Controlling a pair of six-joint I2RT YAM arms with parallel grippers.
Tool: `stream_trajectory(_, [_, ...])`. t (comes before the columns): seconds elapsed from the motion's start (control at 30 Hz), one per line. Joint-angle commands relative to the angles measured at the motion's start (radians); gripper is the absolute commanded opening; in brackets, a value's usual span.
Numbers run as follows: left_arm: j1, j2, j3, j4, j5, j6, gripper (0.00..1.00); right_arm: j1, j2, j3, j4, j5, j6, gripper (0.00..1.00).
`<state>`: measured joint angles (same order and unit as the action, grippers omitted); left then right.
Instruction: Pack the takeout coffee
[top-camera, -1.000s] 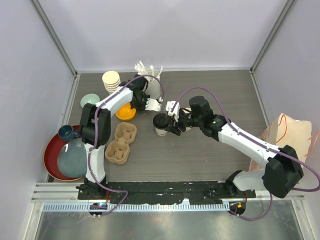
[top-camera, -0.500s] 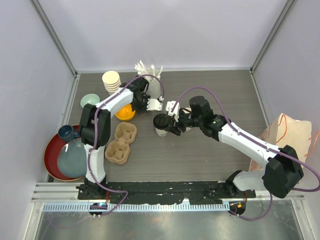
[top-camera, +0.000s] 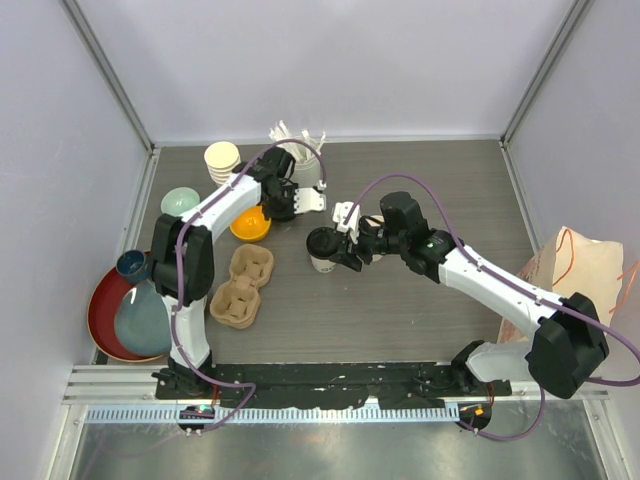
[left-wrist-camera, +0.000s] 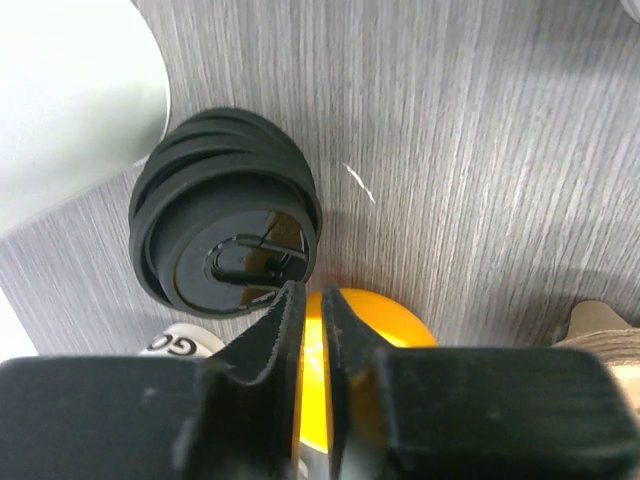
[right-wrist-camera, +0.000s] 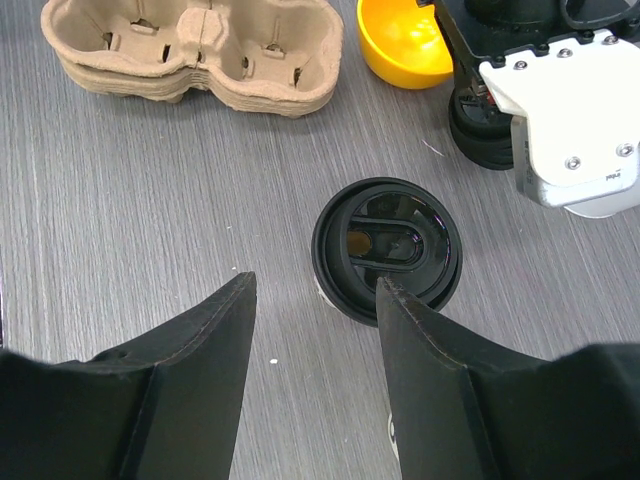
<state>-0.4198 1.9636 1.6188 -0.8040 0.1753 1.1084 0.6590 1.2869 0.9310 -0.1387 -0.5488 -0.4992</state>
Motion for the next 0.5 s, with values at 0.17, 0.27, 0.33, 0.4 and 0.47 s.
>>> stream_trajectory(0.17, [-0.01,-0.025,-0.094,0.126,-0.076,0.019,0.31,-0.004,-0.035,0.003,0.021,-0.023,-0.018,0.56])
stream_trajectory(0.27, [-0.013,-0.026,-0.118,0.175,-0.076,0.001,0.36,-0.004,-0.035,0.003,0.016,-0.028,-0.021,0.57])
stream_trajectory(0.33, [-0.013,-0.028,-0.128,0.198,-0.088,-0.028,0.38,-0.002,-0.032,0.008,0.011,-0.034,-0.022,0.57])
stream_trajectory(0.4, [-0.011,-0.035,-0.108,0.203,-0.088,-0.067,0.41,-0.002,-0.031,0.011,0.004,-0.034,-0.025,0.57])
stream_trajectory(0.47, [-0.011,-0.046,-0.09,0.193,-0.079,-0.158,0.53,-0.002,-0.032,0.009,0.002,-0.031,-0.025,0.57])
